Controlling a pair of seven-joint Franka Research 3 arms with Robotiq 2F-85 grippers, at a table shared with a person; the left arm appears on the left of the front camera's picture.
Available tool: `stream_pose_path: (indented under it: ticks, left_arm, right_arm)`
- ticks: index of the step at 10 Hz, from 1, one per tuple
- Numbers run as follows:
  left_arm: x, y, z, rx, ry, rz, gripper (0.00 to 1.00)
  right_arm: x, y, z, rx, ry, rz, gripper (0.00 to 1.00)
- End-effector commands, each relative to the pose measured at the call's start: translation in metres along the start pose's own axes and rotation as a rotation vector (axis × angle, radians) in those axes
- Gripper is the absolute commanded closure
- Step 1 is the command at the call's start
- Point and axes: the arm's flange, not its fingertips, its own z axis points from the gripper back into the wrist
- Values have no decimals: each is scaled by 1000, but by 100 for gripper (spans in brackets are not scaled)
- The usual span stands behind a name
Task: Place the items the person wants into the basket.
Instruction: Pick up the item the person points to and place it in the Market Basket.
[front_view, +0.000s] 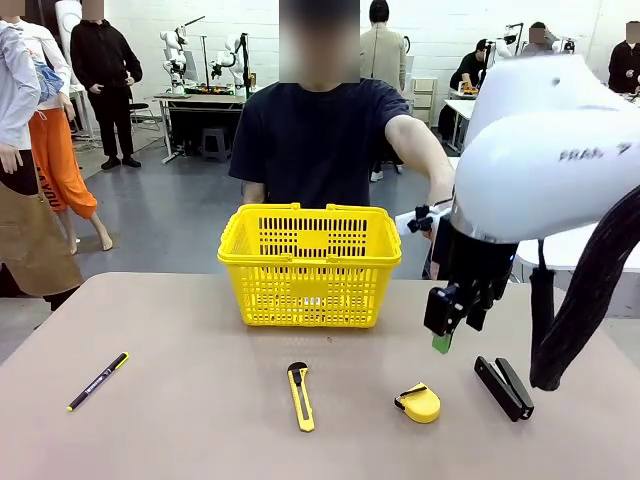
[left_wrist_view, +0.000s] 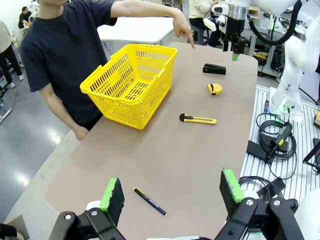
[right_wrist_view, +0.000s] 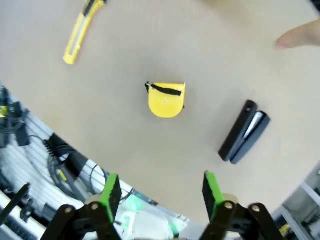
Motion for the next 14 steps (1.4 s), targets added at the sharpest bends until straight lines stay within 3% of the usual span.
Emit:
stream_pose_path:
  ticks: [1,8,14]
  left_arm:
    - [-1,0,0,-7,-19,-25,0]
    - [-1,0,0,-7,-19,-25,0]
    - [-1,0,0,-7,-19,-25,0]
  right_arm:
    - [7,0,-27,23,-21,28,0]
    - [10,2,-116,0,-77,97,0]
    - [18,-3,-173,90,-38,171,0]
